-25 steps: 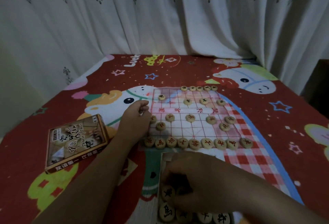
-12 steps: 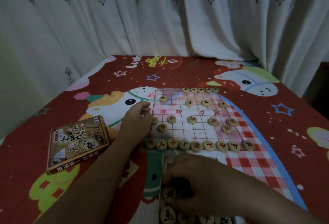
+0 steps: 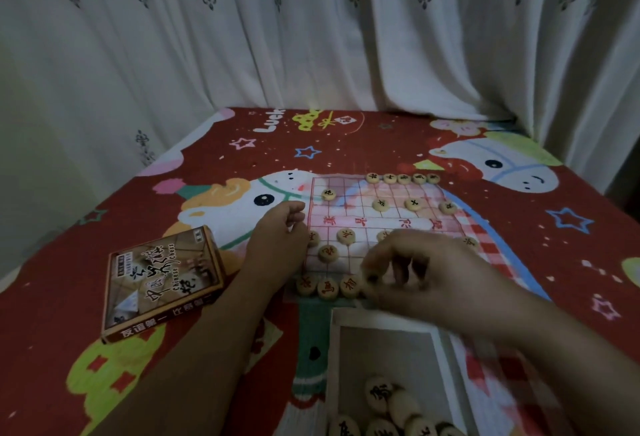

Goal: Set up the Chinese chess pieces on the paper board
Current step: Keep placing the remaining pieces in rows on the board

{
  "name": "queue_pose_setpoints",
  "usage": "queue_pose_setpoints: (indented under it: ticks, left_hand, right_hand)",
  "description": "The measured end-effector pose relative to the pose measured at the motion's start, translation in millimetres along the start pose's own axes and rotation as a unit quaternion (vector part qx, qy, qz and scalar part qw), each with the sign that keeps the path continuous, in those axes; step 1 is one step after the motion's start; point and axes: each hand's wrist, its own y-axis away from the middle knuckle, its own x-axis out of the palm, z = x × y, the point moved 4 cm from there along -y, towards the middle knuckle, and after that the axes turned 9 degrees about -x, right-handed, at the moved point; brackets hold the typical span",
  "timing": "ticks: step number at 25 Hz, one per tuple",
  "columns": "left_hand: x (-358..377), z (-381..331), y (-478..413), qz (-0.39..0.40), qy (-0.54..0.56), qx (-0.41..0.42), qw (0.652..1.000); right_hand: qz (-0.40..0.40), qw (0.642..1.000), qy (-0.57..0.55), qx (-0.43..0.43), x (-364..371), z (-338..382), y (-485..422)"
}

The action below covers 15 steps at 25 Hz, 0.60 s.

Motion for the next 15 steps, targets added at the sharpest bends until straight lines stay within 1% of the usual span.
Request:
queue_pose_setpoints:
  ticks: [2,4,8,10,15]
  left_hand:
    - [0,1,-1,0.005,-0.002,0.001,1.000]
    - [1,2,-1,0.009,0.007,-0.005,1.000]
    - [2,4,-2,0.014,0.024,-0.020,0.999]
    - [2,3,-2,0.013,0.023,-0.023,0.999]
    - [0,1,-3,0.009,0.022,-0.032,0.999]
  right_hand:
    - [-0.063,0.997,-0.015,0.040,-9,-23,-28]
    - [-0.096,0.993,-0.003,0.065,-14,-47,-61]
    - [-0.143,0.987,0.041,0.065,-14,-76,-135]
    - [-0.145,0.986,0.055,0.066,-10,-83,-168]
    - [-0.106,0.984,0.107,0.095,5,-100,-225]
